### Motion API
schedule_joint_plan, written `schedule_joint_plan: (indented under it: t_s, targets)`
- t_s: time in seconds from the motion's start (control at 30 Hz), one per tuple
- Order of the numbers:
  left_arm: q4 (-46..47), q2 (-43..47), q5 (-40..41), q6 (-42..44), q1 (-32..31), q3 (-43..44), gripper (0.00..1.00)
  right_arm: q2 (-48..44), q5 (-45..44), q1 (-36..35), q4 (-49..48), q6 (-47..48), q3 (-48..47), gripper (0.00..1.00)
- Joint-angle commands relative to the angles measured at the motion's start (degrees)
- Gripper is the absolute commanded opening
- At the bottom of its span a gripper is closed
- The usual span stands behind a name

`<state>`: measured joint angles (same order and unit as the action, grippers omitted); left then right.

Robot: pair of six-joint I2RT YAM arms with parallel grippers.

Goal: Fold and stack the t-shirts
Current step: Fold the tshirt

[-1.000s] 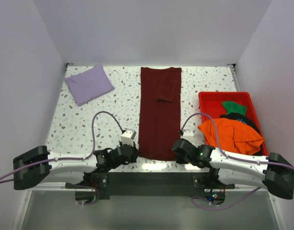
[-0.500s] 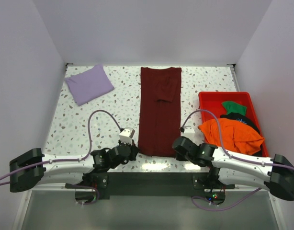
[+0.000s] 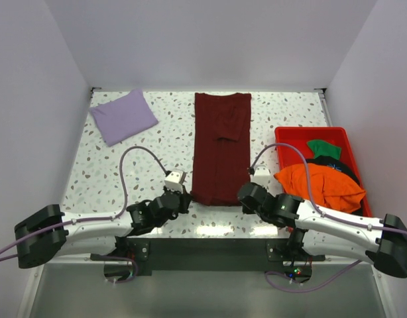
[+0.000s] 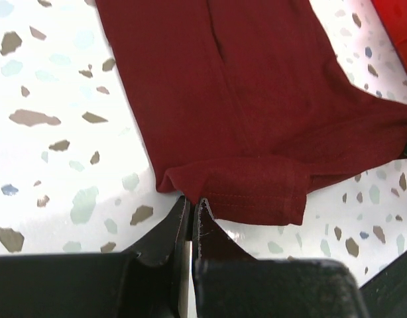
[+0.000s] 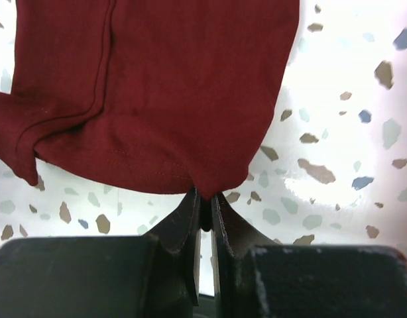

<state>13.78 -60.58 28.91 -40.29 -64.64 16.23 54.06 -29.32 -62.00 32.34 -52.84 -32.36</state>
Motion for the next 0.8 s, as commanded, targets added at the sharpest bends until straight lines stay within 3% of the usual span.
schedule_joint_plan:
  t_s: [0.0, 0.2, 0.37, 0.53, 0.77]
  targets:
    - [8.0, -1.2, -0.1, 4.7, 2.3, 2.8, 0.0, 0.8, -7.0, -0.2, -0.1, 2.9, -3.4, 0.0]
    - [13.7, -5.5, -5.0, 9.2, 9.7, 5.1, 0.0, 3.4, -10.0, 4.3, -5.9, 11.3, -5.7, 0.0]
    - [17.9, -12.7, -9.1, 11.9, 15.6, 9.8, 0.0, 7.5, -5.0, 12.4, -15.4, 20.1, -7.4, 0.0]
    - [22.1, -19.9, -13.9, 13.6, 22.2, 14.3, 0.0, 15.1, -3.7, 17.8, -20.9, 24.8, -11.4, 0.0]
    - [25.1, -29.9, -18.8, 15.9, 26.2, 23.0, 0.0, 24.5, -0.6, 23.7, -26.3, 28.4, -16.5, 0.0]
